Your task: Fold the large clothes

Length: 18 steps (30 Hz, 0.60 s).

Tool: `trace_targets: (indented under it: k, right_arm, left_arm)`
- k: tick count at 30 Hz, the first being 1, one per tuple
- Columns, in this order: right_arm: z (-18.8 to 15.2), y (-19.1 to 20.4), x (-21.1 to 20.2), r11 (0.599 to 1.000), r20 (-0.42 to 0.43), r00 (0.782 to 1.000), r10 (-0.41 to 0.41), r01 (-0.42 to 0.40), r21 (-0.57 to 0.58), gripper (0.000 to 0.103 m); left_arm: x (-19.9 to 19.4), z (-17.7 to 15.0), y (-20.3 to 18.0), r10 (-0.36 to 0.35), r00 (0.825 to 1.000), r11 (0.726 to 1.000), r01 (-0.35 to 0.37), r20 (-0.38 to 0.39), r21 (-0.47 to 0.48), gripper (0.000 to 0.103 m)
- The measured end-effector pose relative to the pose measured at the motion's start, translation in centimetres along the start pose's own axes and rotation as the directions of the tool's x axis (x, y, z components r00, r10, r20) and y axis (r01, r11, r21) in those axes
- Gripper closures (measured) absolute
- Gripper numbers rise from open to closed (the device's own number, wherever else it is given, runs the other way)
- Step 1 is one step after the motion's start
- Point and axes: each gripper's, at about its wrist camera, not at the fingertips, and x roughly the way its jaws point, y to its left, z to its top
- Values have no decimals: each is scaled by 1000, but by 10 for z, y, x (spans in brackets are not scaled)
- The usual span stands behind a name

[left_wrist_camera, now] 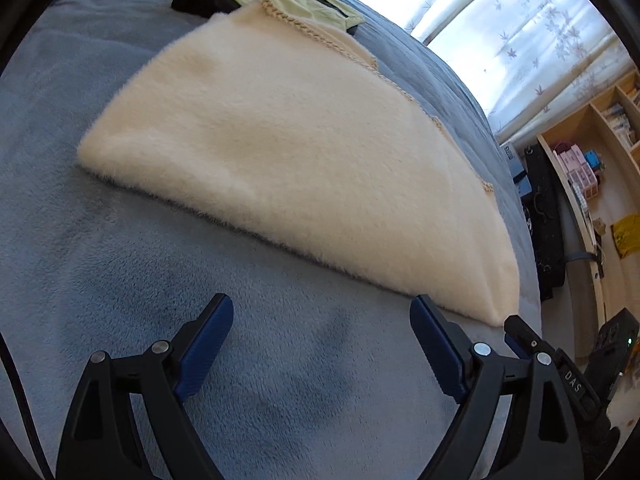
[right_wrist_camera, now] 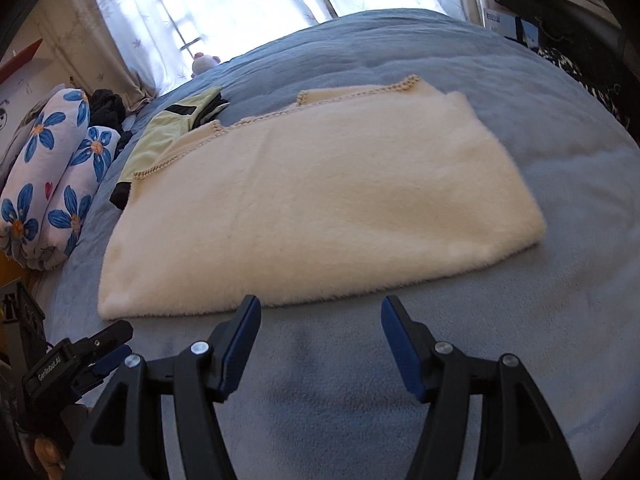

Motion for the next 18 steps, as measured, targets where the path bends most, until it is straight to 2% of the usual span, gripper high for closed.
trace_targets:
  k: [9,16,18]
  right_arm:
    - [3,32,14,993,63,998,2,6,-120,40]
    - [10,52,28,980,68,998,-16,29,-196,40]
    - [15,58,30,974,77,997,-24,40,-222,40]
  left_arm:
    - [23,25,33,-60,990,991,74,126,-111,14]
    - [45,60,34,-31,983,994,50,180,-102,14]
    - [46,72,35,-3,978,995,25,209,-100,18]
